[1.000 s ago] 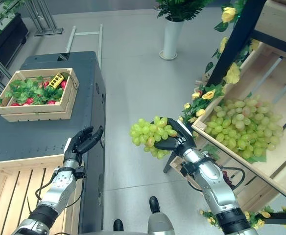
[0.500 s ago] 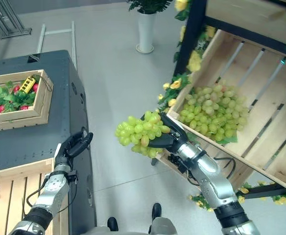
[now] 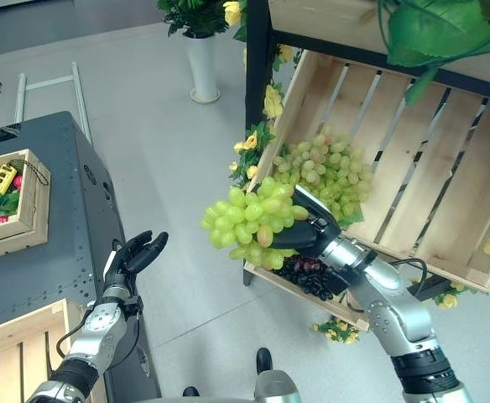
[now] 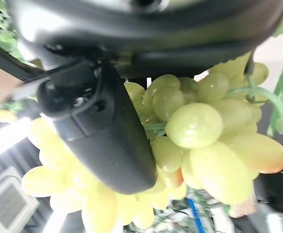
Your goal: Pick up the fruits from the basket on one side to the basket on the other side
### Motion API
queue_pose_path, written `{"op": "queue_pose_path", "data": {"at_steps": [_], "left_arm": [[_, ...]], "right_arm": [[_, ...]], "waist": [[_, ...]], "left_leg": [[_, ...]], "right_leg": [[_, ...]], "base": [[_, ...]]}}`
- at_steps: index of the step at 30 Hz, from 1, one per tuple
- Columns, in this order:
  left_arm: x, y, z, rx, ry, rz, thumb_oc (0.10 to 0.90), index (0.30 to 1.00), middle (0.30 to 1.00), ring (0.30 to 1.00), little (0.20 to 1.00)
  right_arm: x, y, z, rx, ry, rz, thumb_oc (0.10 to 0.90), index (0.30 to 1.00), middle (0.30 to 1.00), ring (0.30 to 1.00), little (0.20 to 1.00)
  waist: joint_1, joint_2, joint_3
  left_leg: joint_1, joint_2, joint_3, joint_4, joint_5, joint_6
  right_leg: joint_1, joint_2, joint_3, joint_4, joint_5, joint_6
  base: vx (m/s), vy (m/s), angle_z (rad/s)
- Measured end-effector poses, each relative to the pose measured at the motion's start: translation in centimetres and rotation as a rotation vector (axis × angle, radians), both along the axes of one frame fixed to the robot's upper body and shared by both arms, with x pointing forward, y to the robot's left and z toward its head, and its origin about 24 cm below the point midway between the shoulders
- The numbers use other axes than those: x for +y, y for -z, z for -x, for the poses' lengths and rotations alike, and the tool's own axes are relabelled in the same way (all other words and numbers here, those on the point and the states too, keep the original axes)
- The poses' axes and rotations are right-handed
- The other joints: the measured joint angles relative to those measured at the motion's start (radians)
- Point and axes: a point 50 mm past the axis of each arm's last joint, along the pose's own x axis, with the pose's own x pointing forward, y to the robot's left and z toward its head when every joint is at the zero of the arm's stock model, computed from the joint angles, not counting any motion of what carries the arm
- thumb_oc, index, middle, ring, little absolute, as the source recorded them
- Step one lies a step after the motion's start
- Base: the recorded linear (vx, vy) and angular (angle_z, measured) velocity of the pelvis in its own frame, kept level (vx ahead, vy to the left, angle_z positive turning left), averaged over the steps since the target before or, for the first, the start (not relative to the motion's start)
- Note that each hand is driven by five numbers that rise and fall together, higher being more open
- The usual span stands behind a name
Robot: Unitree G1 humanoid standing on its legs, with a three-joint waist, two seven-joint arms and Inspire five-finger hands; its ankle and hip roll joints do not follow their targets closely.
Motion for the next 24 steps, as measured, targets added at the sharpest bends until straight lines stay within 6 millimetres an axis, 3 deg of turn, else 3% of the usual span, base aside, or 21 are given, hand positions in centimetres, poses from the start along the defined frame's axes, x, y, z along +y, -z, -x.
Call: {"op": "queue_pose_path", "data": {"at_steps": [6, 16, 24], "left_arm": [[0.5, 1.0, 0.7, 0.051, -0.017, -0.007, 0.800, 0.900, 0.900, 0.900, 0.900], [0.3, 1.9, 1.1, 0.089, -0.014, -0.002, 0.800, 0.900, 0.900, 0.900, 0.900], [0.2, 1.9, 1.2, 0.085, -0.029, -0.015, 0.800, 0.900, 0.900, 0.900, 0.900]], "right_arm": [[-2.0, -1.8, 0.1, -0.052, 0.058, -0.092, 0.400, 0.300, 0.300, 0.300, 0.300], [-2.5, -2.2, -0.1, -0.042, 0.137, -0.118, 0.400, 0.300, 0.300, 0.300, 0.300], [-8.0, -2.3, -0.6, -0.099, 0.531, 0.118, 0.400, 0.300, 0.300, 0.300, 0.300]], "waist": [[-0.019, -0.004, -0.041], [-0.057, -0.022, -0.077], [-0.055, -0.024, -0.095]], "left_leg": [[-0.007, -0.004, 0.006, -0.006, -0.003, 0.003], [-0.005, -0.008, 0.029, -0.006, -0.004, 0.005], [-0.008, -0.011, 0.030, -0.006, -0.005, 0.007]], "right_leg": [[-0.007, 0.000, 0.026, 0.000, 0.002, 0.003], [-0.018, 0.001, 0.055, 0.000, 0.008, 0.008], [-0.022, 0.000, 0.058, 0.000, 0.009, 0.009]], "base": [[0.01, 0.010, -0.04], [0.01, 0.017, -0.07], [0.00, -0.001, 0.00]]}}
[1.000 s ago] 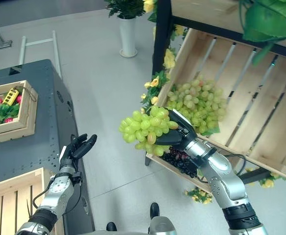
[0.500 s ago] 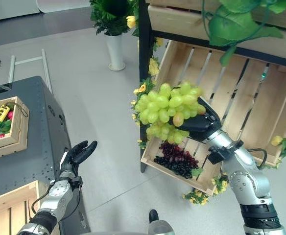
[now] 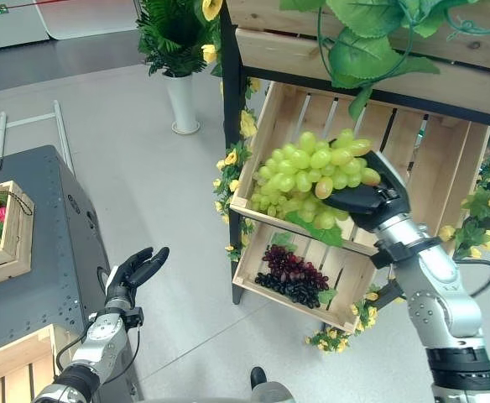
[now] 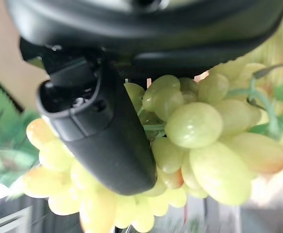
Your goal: Pick up the fruits from the basket on one side to the basket on the other side
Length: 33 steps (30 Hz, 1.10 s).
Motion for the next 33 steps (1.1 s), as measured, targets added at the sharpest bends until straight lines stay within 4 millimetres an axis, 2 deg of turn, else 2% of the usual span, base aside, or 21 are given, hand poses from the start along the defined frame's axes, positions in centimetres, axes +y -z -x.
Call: {"op": "queue_pose_path", "data": {"at_steps": [6, 11, 17, 21, 29, 30, 31, 33], "left_arm": [[0.0, 0.0, 0.0, -0.001, -0.007, -0.013, 0.800, 0.900, 0.900, 0.900, 0.900], [-0.1, -0.2, -0.1, -0.009, 0.006, -0.021, 0.800, 0.900, 0.900, 0.900, 0.900], [-0.2, -0.3, -0.2, -0.015, 0.010, -0.020, 0.800, 0.900, 0.900, 0.900, 0.900], [-0.5, -0.9, -0.6, -0.044, 0.023, -0.015, 0.800, 0.900, 0.900, 0.900, 0.900], [-1.1, -1.0, -0.7, -0.043, 0.081, -0.018, 0.800, 0.900, 0.900, 0.900, 0.900], [-1.3, -1.0, -0.7, -0.045, 0.099, -0.019, 0.800, 0.900, 0.900, 0.900, 0.900], [-1.4, -1.0, -0.7, -0.045, 0.104, -0.019, 0.800, 0.900, 0.900, 0.900, 0.900], [-1.2, -1.0, -0.7, -0.042, 0.105, -0.023, 0.800, 0.900, 0.900, 0.900, 0.900]], "right_arm": [[-4.1, 0.2, 0.4, 0.012, 0.316, 0.127, 0.400, 0.300, 0.300, 0.300, 0.300], [-5.6, 0.1, 0.6, 0.013, 0.472, 0.253, 0.400, 0.300, 0.300, 0.300, 0.300], [-7.4, 0.8, 0.8, 0.074, 0.558, 0.371, 0.400, 0.300, 0.300, 0.300, 0.300], [-7.9, 1.9, 0.8, 0.142, 0.570, 0.381, 0.400, 0.300, 0.300, 0.300, 0.300], [-6.4, 3.8, -1.3, 0.262, 0.459, 0.413, 0.400, 0.300, 0.300, 0.300, 0.300], [-6.5, 3.9, -1.4, 0.271, 0.456, 0.413, 0.422, 0.333, 0.333, 0.333, 0.333], [-6.5, 3.9, -1.5, 0.274, 0.456, 0.411, 0.800, 0.900, 0.900, 0.900, 0.900], [-6.5, 3.7, -2.3, 0.287, 0.455, 0.406, 0.800, 0.900, 0.900, 0.900, 0.900]], "waist": [[-0.001, 0.000, 0.000], [-0.001, 0.001, 0.000], [0.011, 0.001, 0.000], [0.024, 0.002, 0.000], [0.053, 0.006, 0.000], [0.062, 0.006, 0.000], [0.066, 0.006, 0.000], [0.068, 0.006, 0.000]], "left_leg": [[-0.006, -0.002, -0.003, 0.000, -0.002, 0.002], [-0.006, -0.002, -0.008, 0.000, -0.003, 0.003], [-0.009, -0.001, -0.015, 0.000, -0.003, 0.004], [-0.012, 0.000, -0.023, 0.000, -0.002, 0.004], [-0.019, 0.000, -0.035, 0.000, -0.001, 0.002], [-0.019, 0.000, -0.036, 0.000, -0.001, 0.002], [-0.020, 0.000, -0.037, 0.000, -0.001, 0.002], [-0.019, -0.001, -0.037, 0.000, -0.001, 0.002]], "right_leg": [[-0.012, 0.002, 0.018, 0.000, 0.002, 0.003], [-0.012, 0.000, 0.019, 0.000, 0.002, 0.003], [-0.012, -0.003, 0.014, 0.000, 0.002, 0.003], [-0.012, -0.004, 0.006, 0.000, 0.001, 0.002], [-0.011, -0.005, -0.010, -0.001, 0.000, 0.001], [-0.011, -0.005, -0.011, -0.001, 0.000, 0.001], [-0.011, -0.005, -0.011, -0.001, 0.000, 0.001], [-0.011, -0.005, -0.013, -0.001, 0.000, 0.001]], "base": [[-0.02, -0.010, -0.06], [0.00, -0.004, -0.01], [-0.01, -0.015, 0.02], [0.00, -0.040, 0.05], [0.00, -0.022, 0.05], [0.00, 0.000, 0.00], [0.00, 0.000, 0.00], [0.00, 0.000, 0.00]]}}
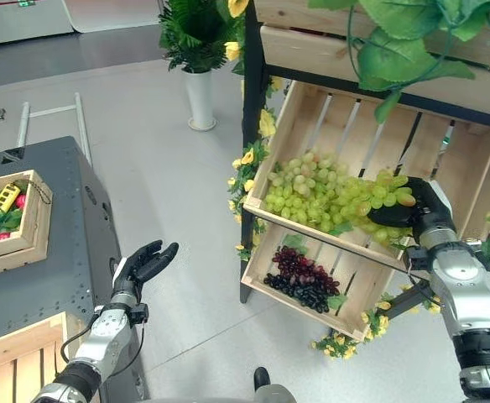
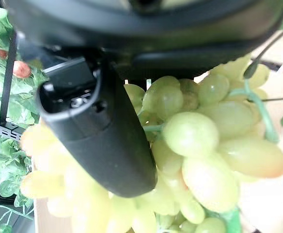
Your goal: Pick up the fruits from the basket on one side to the basket on the other side
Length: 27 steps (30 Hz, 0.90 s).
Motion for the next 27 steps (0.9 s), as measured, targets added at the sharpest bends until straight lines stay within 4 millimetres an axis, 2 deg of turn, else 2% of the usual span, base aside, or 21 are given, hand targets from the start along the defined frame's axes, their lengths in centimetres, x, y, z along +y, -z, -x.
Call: {"op": "queue_pose_path", "data": {"at_steps": [7, 17, 22, 27], "left_arm": [[-0.4, 0.1, 0.0, 0.009, 0.043, 0.004, 0.800, 0.900, 0.900, 0.900, 0.900], [-0.7, 0.3, 0.2, 0.019, 0.067, 0.005, 0.800, 0.900, 0.900, 0.900, 0.900], [-0.7, 0.3, 0.2, 0.018, 0.067, 0.004, 0.800, 0.900, 0.900, 0.900, 0.900], [-0.9, 0.1, 0.2, 0.008, 0.073, 0.009, 0.800, 0.900, 0.900, 0.900, 0.900]], "right_arm": [[-0.5, 0.0, -0.4, 0.025, 0.027, -0.009, 0.800, 0.900, 0.900, 0.900, 0.900], [-0.1, 0.2, -0.5, 0.056, 0.014, 0.081, 0.800, 0.900, 0.900, 0.900, 0.900], [0.2, -0.5, -0.6, 0.034, 0.023, 0.167, 0.800, 0.900, 0.900, 0.900, 0.900], [1.0, -2.3, -0.7, -0.029, 0.017, 0.285, 0.800, 0.900, 0.900, 0.900, 0.900]], "waist": [[0.004, 0.000, 0.000], [0.009, 0.005, 0.004], [0.000, 0.016, 0.019], [-0.013, 0.035, 0.035]], "left_leg": [[0.000, 0.001, 0.000, 0.000, 0.000, 0.000], [0.001, 0.001, 0.001, 0.000, 0.000, 0.001], [0.002, 0.001, 0.002, 0.000, -0.001, 0.002], [0.003, -0.001, 0.005, 0.000, -0.003, 0.004]], "right_leg": [[0.000, 0.000, -0.002, 0.000, 0.000, 0.000], [0.001, 0.000, -0.001, -0.002, 0.000, 0.000], [0.000, 0.000, 0.002, -0.004, 0.000, 0.000], [-0.001, 0.000, 0.007, -0.003, 0.000, 0.001]], "base": [[0.00, 0.000, 0.00], [0.00, 0.000, 0.00], [0.00, 0.000, 0.00], [0.00, 0.000, 0.00]]}}
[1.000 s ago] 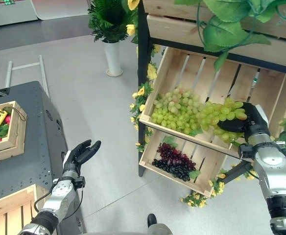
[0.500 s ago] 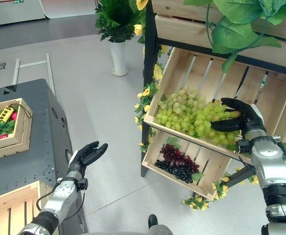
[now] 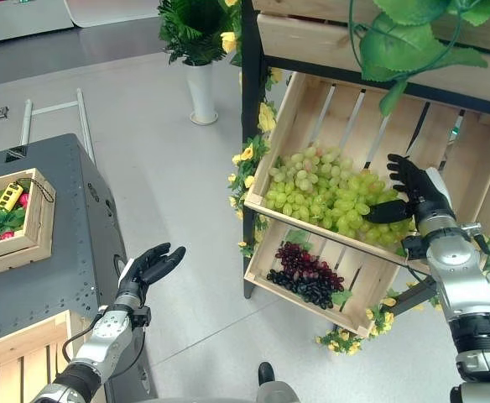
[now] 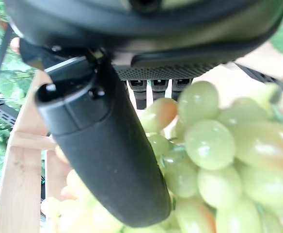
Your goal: Pick up the fruits from the basket on one side to the basket on the other side
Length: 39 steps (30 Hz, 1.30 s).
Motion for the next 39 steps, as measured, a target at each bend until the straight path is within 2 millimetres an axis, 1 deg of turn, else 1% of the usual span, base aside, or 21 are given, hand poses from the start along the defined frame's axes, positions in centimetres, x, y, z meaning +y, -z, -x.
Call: {"op": "queue_pose_path", "data": {"at_steps": [4, 6, 8, 11, 14, 18, 21, 25, 29, 30, 33, 34, 35, 37, 39], "left_arm": [[-0.1, -0.2, -0.1, -0.010, 0.003, 0.004, 0.800, 0.900, 0.900, 0.900, 0.900], [-0.2, -0.2, -0.1, -0.011, 0.003, 0.007, 0.800, 0.900, 0.900, 0.900, 0.900], [0.0, 0.0, 0.2, -0.004, -0.008, 0.006, 0.800, 0.900, 0.900, 0.900, 0.900], [-0.1, 0.0, 0.2, -0.005, -0.007, 0.011, 0.800, 0.900, 0.900, 0.900, 0.900], [-0.3, 0.0, 0.2, -0.005, -0.006, 0.016, 0.800, 0.900, 0.900, 0.900, 0.900], [-0.4, 0.1, 0.2, -0.004, -0.007, 0.018, 0.800, 0.900, 0.900, 0.900, 0.900], [-0.5, 0.1, 0.2, -0.004, -0.006, 0.021, 0.800, 0.900, 0.900, 0.900, 0.900], [-0.5, 0.1, 0.2, -0.004, -0.006, 0.022, 0.800, 0.900, 0.900, 0.900, 0.900], [-0.5, 0.1, 0.2, -0.004, -0.007, 0.022, 0.800, 0.900, 0.900, 0.900, 0.900], [-0.5, 0.1, 0.2, -0.004, -0.007, 0.022, 0.800, 0.900, 0.900, 0.900, 0.900], [-0.5, 0.1, 0.2, -0.004, -0.007, 0.022, 0.800, 0.900, 0.900, 0.900, 0.900], [-0.5, 0.1, 0.2, -0.003, -0.006, 0.023, 0.800, 0.900, 0.900, 0.900, 0.900], [-0.5, 0.1, 0.2, -0.002, -0.006, 0.024, 0.800, 0.900, 0.900, 0.900, 0.900], [-0.6, 0.2, 0.2, -0.001, -0.005, 0.028, 0.800, 0.900, 0.900, 0.900, 0.900], [-0.6, 0.3, 0.3, 0.002, -0.003, 0.025, 0.800, 0.900, 0.900, 0.900, 0.900]], "right_arm": [[1.3, -1.0, 0.5, -0.058, -0.032, 0.107, 0.800, 0.900, 0.900, 0.900, 0.900], [2.2, -1.6, 1.0, -0.092, -0.067, 0.160, 0.800, 0.900, 0.900, 0.900, 0.900], [3.9, -2.5, 1.4, -0.145, -0.134, 0.196, 0.800, 0.900, 0.900, 0.900, 0.900], [5.6, -3.8, 1.9, -0.218, -0.204, 0.239, 0.800, 0.900, 0.900, 0.900, 0.900], [6.6, -5.3, 2.5, -0.305, -0.242, 0.310, 0.800, 0.900, 0.900, 0.900, 0.900], [7.1, -6.8, 3.2, -0.380, -0.256, 0.364, 0.800, 0.900, 0.900, 0.900, 0.900], [7.5, -7.0, 3.6, -0.388, -0.276, 0.381, 0.800, 0.900, 0.900, 0.900, 0.900], [7.6, -6.3, 4.2, -0.352, -0.296, 0.397, 0.800, 0.900, 0.900, 0.900, 0.900], [7.7, -6.2, 4.3, -0.353, -0.312, 0.393, 0.800, 0.900, 0.900, 0.900, 0.900], [7.8, -6.3, 4.3, -0.353, -0.329, 0.386, 0.800, 0.900, 0.900, 0.900, 0.900], [8.6, -6.5, 4.6, -0.334, -0.427, 0.280, 0.800, 0.900, 0.900, 0.900, 0.900], [9.2, -6.5, 4.7, -0.305, -0.507, 0.209, 0.800, 0.900, 0.900, 0.900, 0.900], [9.5, -6.4, 4.8, -0.290, -0.547, 0.169, 0.800, 0.900, 0.900, 0.900, 0.900], [10.6, -5.6, 4.9, -0.223, -0.691, -0.005, 0.800, 0.900, 0.900, 0.900, 0.900], [11.3, -4.6, 4.8, -0.163, -0.763, -0.131, 0.800, 0.900, 0.900, 0.900, 0.900]], "waist": [[-0.006, 0.007, 0.004], [-0.016, 0.008, 0.005], [-0.031, 0.011, 0.006], [-0.047, 0.011, 0.006], [-0.059, 0.012, 0.007], [-0.077, 0.012, 0.006], [-0.083, 0.012, 0.006], [-0.084, 0.013, 0.006], [-0.085, 0.014, 0.005], [-0.084, 0.014, 0.005], [-0.085, 0.015, 0.004], [-0.085, 0.016, 0.004], [-0.085, 0.016, 0.004], [-0.078, 0.016, 0.002], [-0.073, 0.014, -0.003]], "left_leg": [[0.005, -0.002, 0.001, 0.000, 0.000, 0.000], [0.005, -0.003, 0.002, 0.000, -0.001, 0.001], [0.006, -0.004, 0.005, 0.000, -0.003, 0.004], [0.008, -0.005, 0.019, 0.000, -0.008, 0.008], [0.013, -0.006, 0.030, 0.000, -0.011, 0.009], [0.014, -0.008, 0.031, 0.000, -0.010, 0.007], [0.016, -0.008, 0.032, 0.000, -0.009, 0.005], [0.018, -0.008, 0.034, 0.000, -0.009, 0.004], [0.018, -0.008, 0.039, 0.000, -0.009, 0.005], [0.019, -0.008, 0.042, 0.000, -0.009, 0.005], [0.020, -0.006, 0.048, 0.000, -0.010, 0.005], [0.021, -0.006, 0.049, 0.000, -0.010, 0.005], [0.021, -0.006, 0.050, 0.000, -0.010, 0.005], [0.021, -0.005, 0.049, 0.000, -0.009, 0.004], [0.021, -0.005, 0.047, 0.000, -0.008, 0.003]], "right_leg": [[-0.001, 0.001, 0.002, 0.003, 0.000, 0.000], [-0.001, 0.001, 0.003, 0.003, 0.000, 0.000], [-0.001, 0.001, 0.007, 0.003, 0.000, 0.000], [-0.002, 0.001, 0.021, 0.003, -0.002, 0.004], [-0.003, 0.001, 0.031, 0.003, -0.002, 0.007], [-0.002, 0.000, 0.032, 0.003, -0.001, 0.007], [-0.002, 0.001, 0.033, 0.003, 0.002, 0.004], [-0.002, 0.001, 0.035, 0.003, 0.002, 0.004], [-0.002, 0.001, 0.040, 0.003, 0.002, 0.005], [-0.002, 0.002, 0.044, 0.003, 0.002, 0.006], [-0.005, 0.002, 0.050, 0.003, 0.002, 0.009], [-0.005, 0.002, 0.051, 0.003, 0.002, 0.009], [-0.004, 0.002, 0.051, 0.003, 0.003, 0.008], [-0.003, 0.002, 0.050, 0.003, 0.005, 0.007], [-0.002, 0.002, 0.048, 0.003, 0.004, 0.006]], "base": [[0.00, 0.000, 0.00], [0.00, 0.000, 0.00], [0.01, 0.014, -0.05], [0.01, 0.022, -0.12], [0.02, 0.028, -0.12], [0.01, 0.009, -0.01], [0.00, 0.000, 0.00], [0.00, 0.000, 0.00], [0.00, -0.006, -0.04], [0.00, -0.013, -0.08], [0.01, -0.018, -0.07], [0.00, 0.000, 0.00], [0.01, -0.049, -0.01], [0.01, -0.054, 0.01], [-0.01, -0.046, 0.02]]}}
